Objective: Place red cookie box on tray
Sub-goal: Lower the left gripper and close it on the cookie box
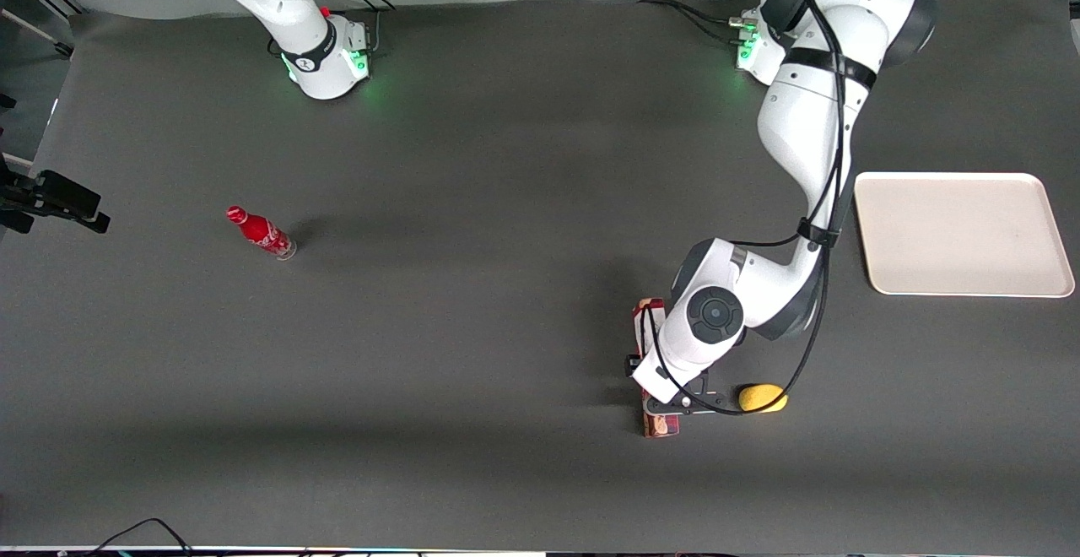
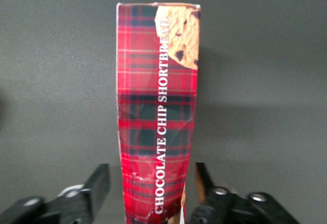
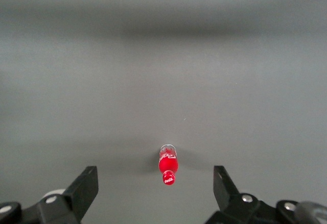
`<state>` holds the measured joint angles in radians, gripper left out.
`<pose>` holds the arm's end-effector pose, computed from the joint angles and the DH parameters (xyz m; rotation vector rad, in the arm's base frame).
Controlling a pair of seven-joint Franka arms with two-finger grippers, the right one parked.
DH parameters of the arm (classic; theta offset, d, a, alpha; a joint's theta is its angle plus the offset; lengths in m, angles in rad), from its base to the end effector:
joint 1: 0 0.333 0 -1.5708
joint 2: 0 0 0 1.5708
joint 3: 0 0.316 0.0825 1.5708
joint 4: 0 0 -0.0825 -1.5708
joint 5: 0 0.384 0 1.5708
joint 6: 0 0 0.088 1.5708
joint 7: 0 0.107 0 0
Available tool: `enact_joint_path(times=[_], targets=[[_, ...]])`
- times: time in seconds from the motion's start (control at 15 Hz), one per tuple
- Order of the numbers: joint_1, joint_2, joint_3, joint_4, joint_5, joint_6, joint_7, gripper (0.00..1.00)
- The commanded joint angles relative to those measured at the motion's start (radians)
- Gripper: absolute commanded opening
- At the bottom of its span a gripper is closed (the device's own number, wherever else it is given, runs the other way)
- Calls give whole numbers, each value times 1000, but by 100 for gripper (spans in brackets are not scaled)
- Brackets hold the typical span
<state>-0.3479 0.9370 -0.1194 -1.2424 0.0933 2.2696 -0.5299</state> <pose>0.6935 -0.3195 0.2062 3.0747 0.0907 0.1163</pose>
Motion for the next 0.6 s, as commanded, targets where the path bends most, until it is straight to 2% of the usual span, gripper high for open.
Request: enact_joint_path(times=[0.0,0.07,0.4,0.53], targets=[[-23,16,23,40,13,-10,-32,15],[-23,14,23,40,11,-18,-32,0],[-22,5,21,43,9,-33,-30,0],[-10,-35,21,43,11,-76,-13,0]])
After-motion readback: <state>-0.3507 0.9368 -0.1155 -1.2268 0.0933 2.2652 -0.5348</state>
